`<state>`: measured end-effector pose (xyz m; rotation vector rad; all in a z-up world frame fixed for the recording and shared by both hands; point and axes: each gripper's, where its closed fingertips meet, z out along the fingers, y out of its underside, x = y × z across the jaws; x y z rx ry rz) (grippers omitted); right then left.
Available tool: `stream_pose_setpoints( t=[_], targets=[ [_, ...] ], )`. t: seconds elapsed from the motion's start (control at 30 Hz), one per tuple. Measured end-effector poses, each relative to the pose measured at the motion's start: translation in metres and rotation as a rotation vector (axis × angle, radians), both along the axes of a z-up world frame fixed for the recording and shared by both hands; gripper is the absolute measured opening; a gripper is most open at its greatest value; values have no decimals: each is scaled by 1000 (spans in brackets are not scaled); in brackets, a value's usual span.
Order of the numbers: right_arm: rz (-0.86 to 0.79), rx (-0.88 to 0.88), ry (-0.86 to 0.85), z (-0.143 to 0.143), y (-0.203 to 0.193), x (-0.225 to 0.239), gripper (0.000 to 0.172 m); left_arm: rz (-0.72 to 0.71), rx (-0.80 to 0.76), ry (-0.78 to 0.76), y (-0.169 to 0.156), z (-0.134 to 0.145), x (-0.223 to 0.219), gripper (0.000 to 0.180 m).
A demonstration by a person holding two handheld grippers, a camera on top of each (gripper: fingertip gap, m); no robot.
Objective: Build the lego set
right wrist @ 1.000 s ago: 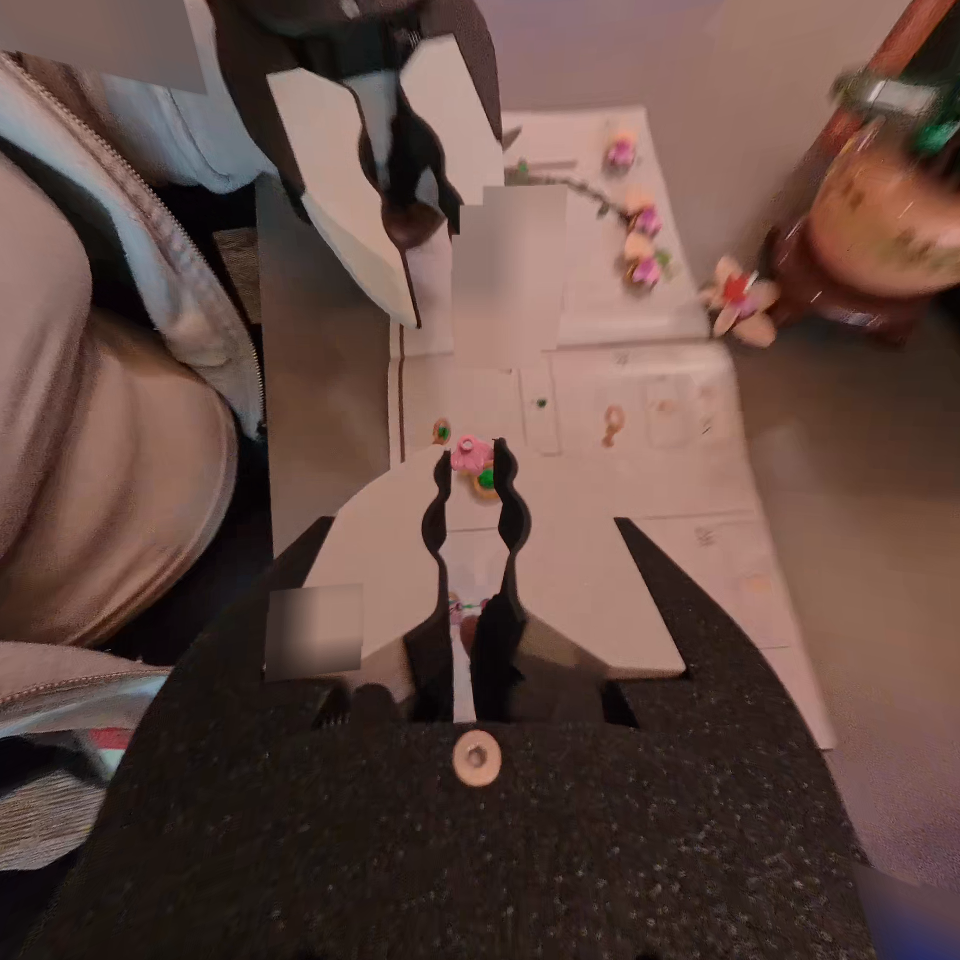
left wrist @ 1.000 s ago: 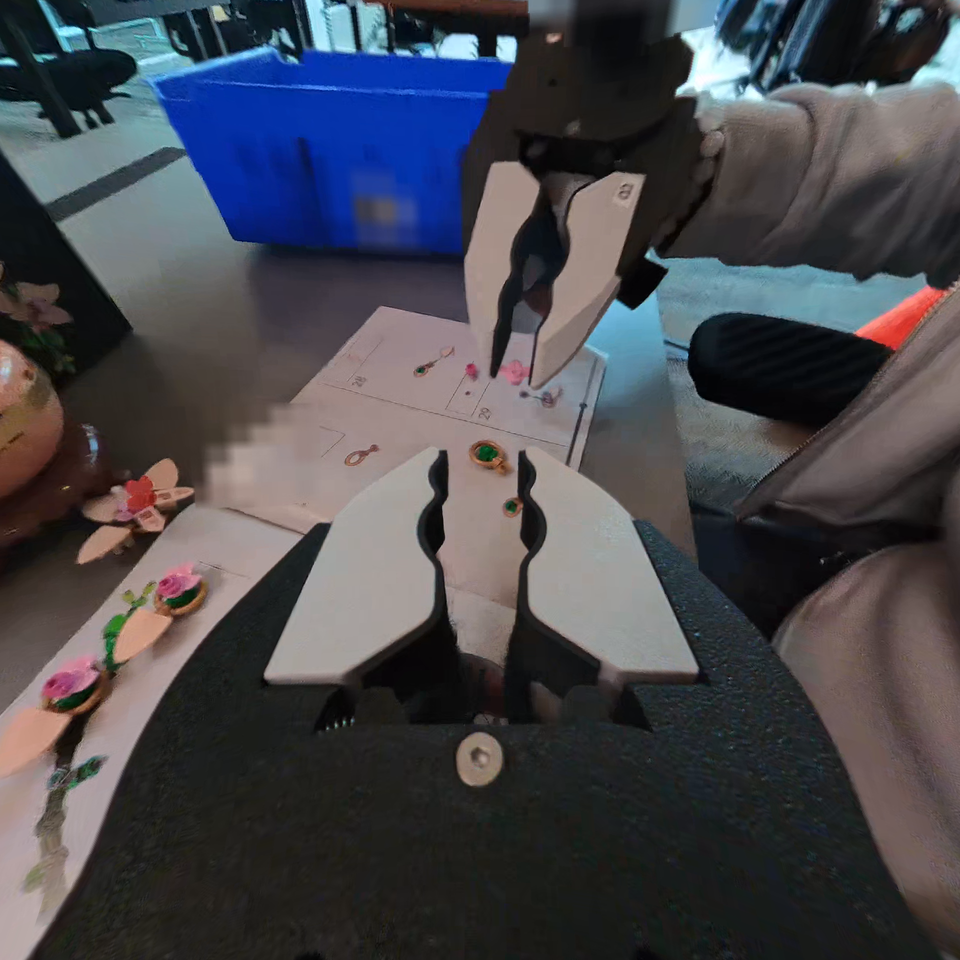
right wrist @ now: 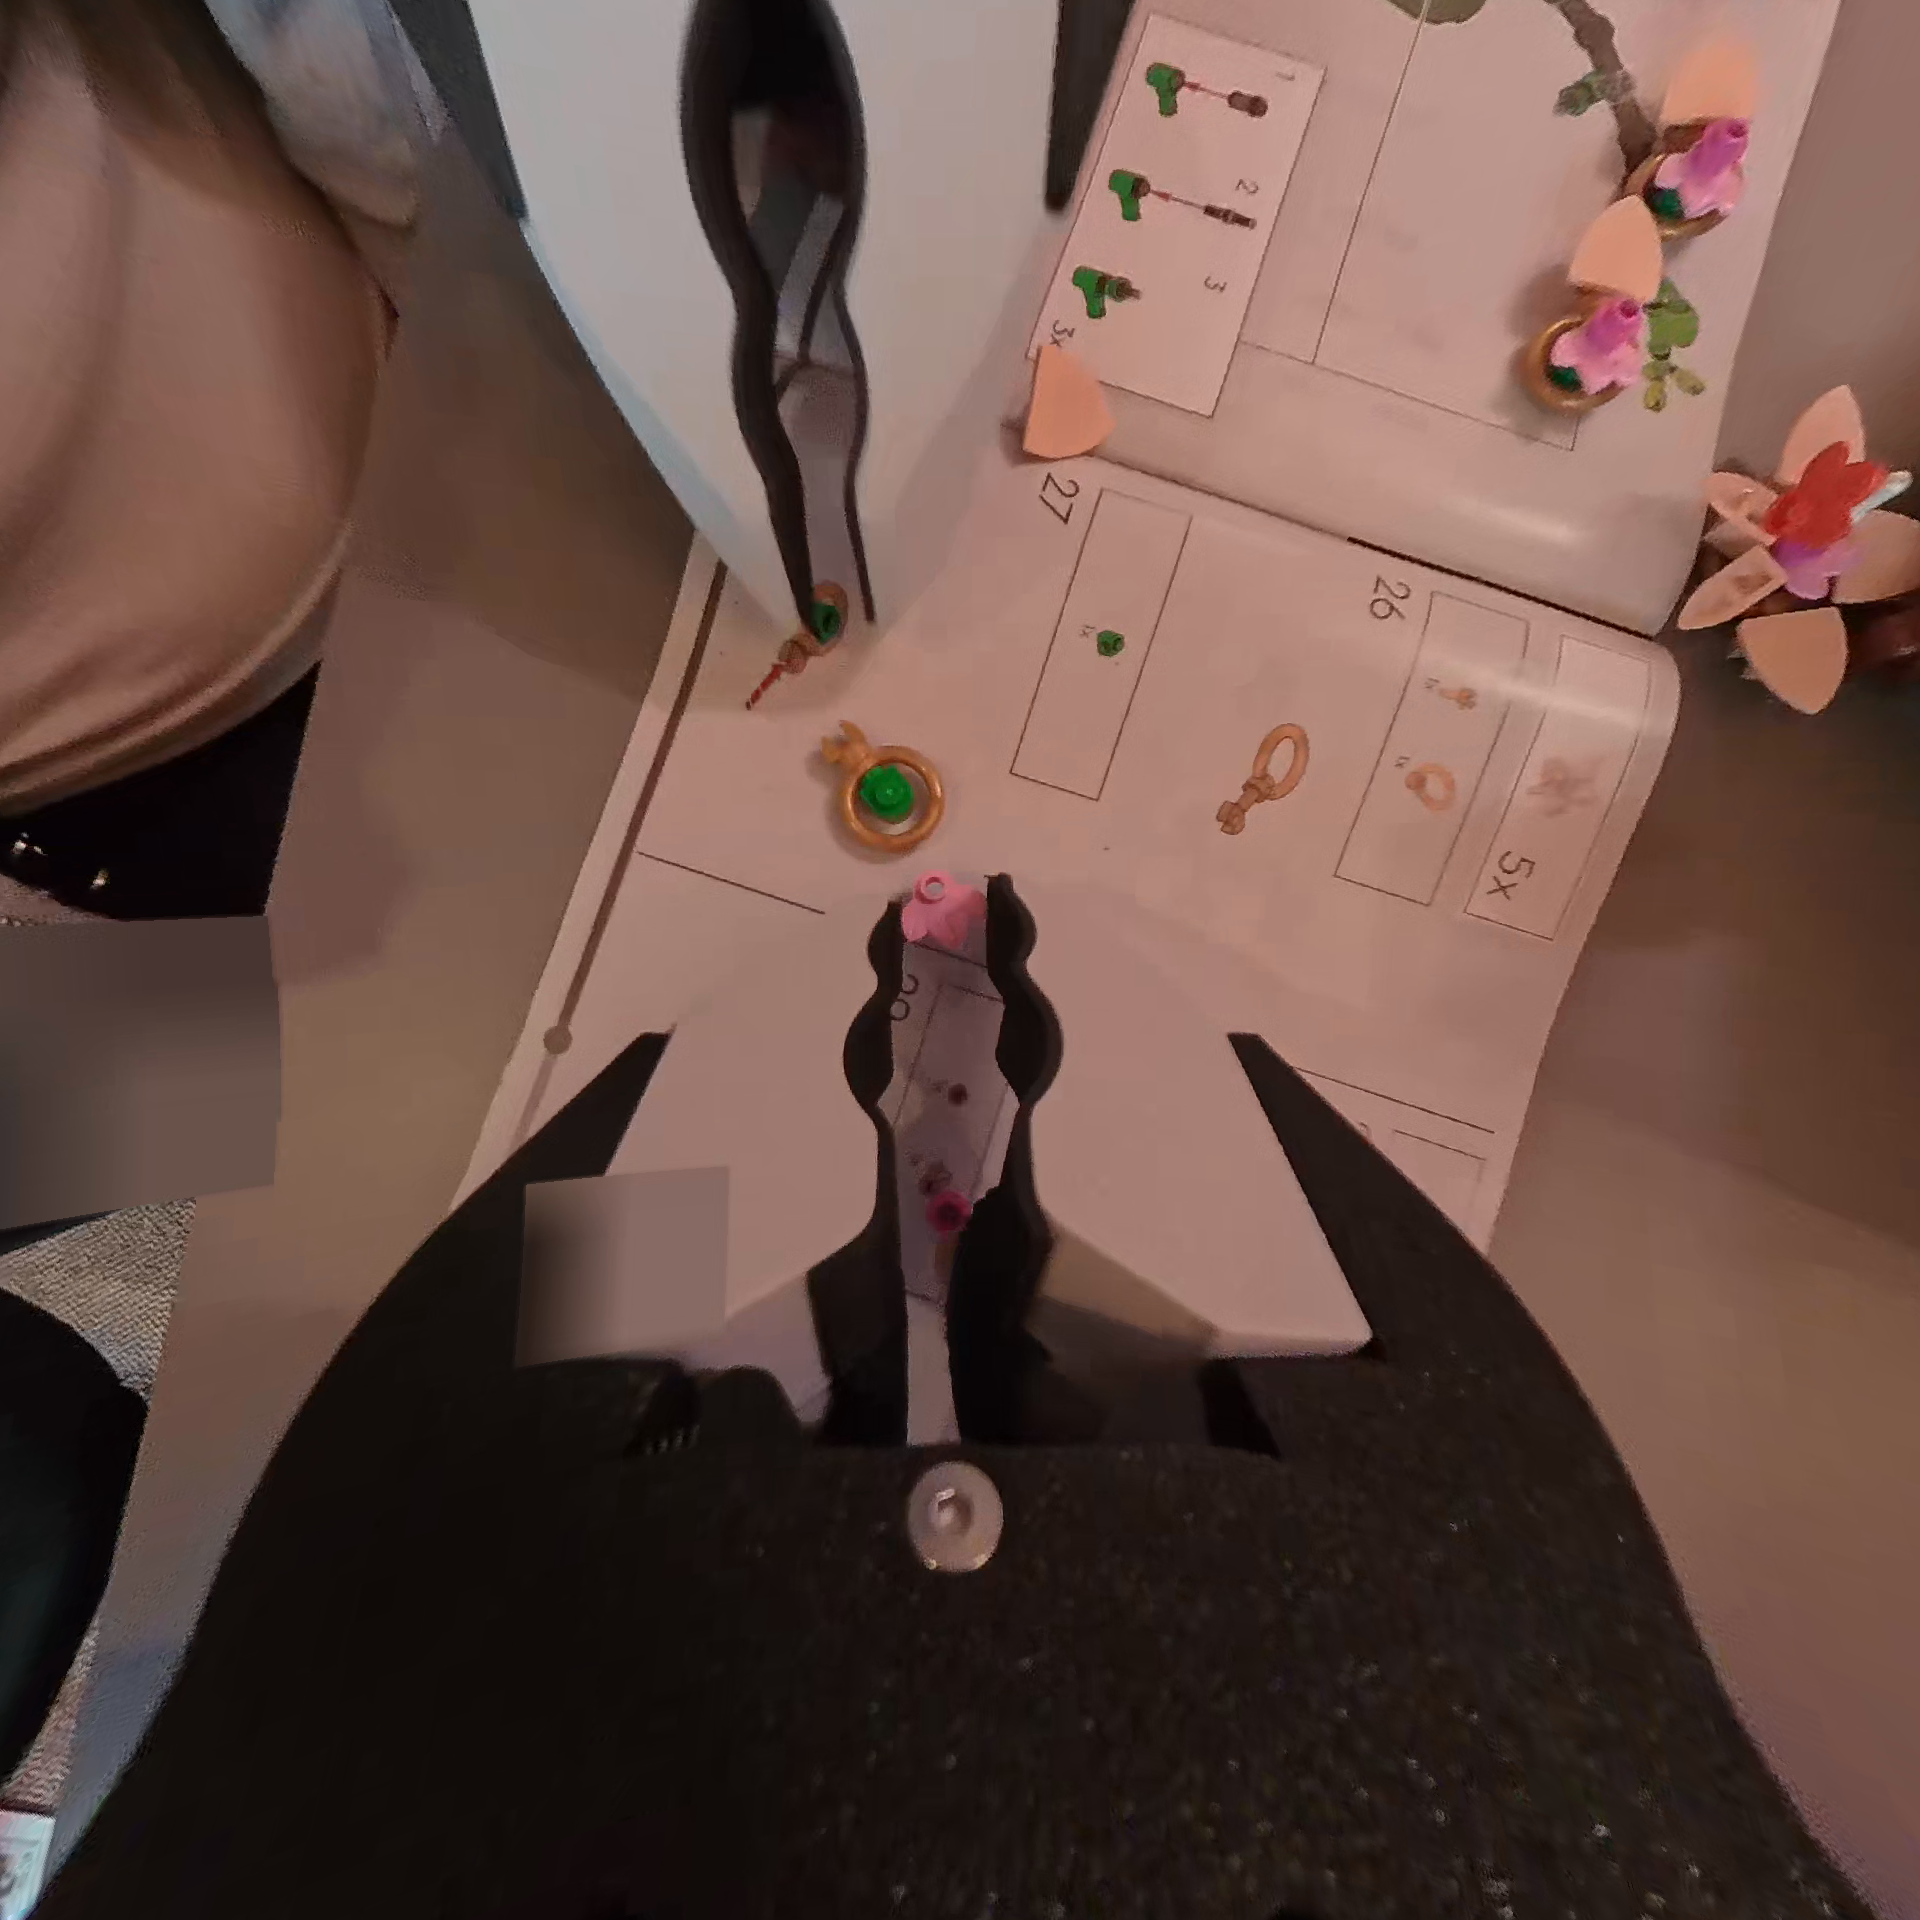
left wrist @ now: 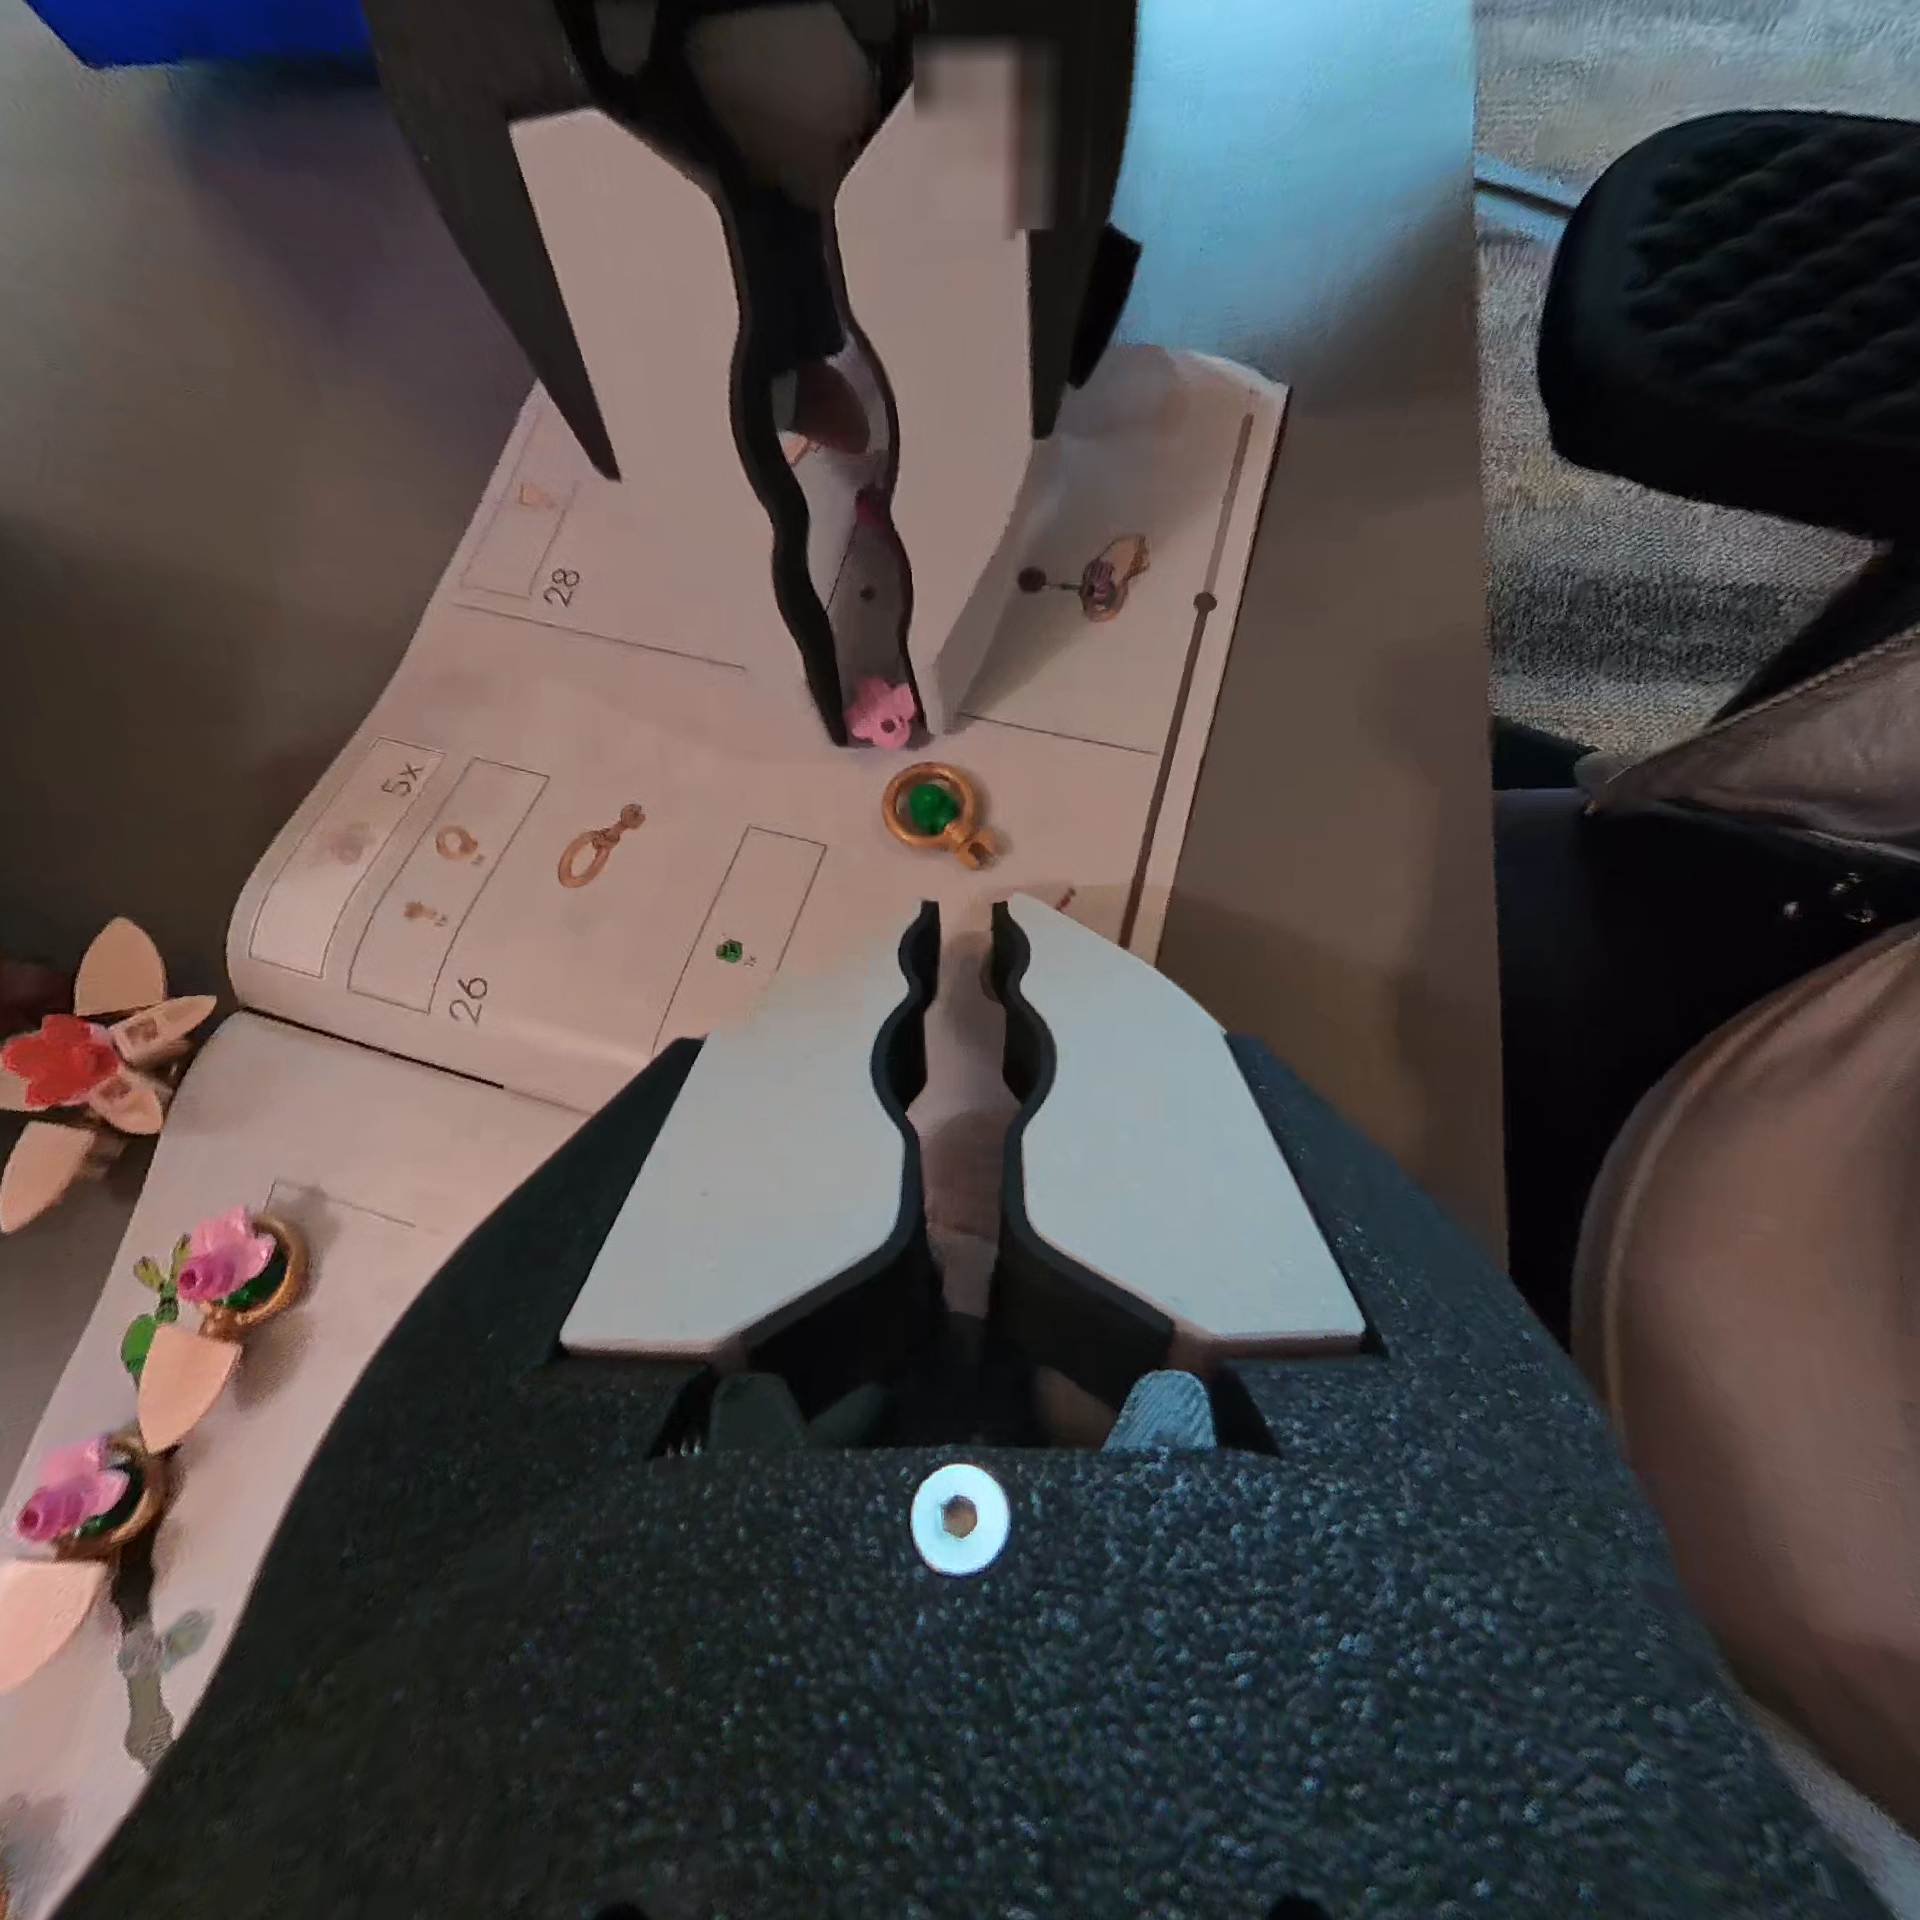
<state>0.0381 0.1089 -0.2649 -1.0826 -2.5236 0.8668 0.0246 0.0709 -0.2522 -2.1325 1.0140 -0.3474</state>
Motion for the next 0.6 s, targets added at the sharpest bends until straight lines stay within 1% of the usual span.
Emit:
stream_pose_setpoints(
  t=[0.1,0.27,0.5,0.6],
  targets=[
    [-19,-45,-1,-1,-9,0,14,-5,-48,39,8,-11,-3,7],
    [-63,-97,12,-1,-20,1,14,-49,-101,19,16,-12,-3,6],
    [-127,-140,3,-1,-39,9,14,-113,-78,88,24,-12,-3,6],
    [-161,-160,4,2,-44,12,14,-107,-53,120,31,-12,-8,5]
  ],
)
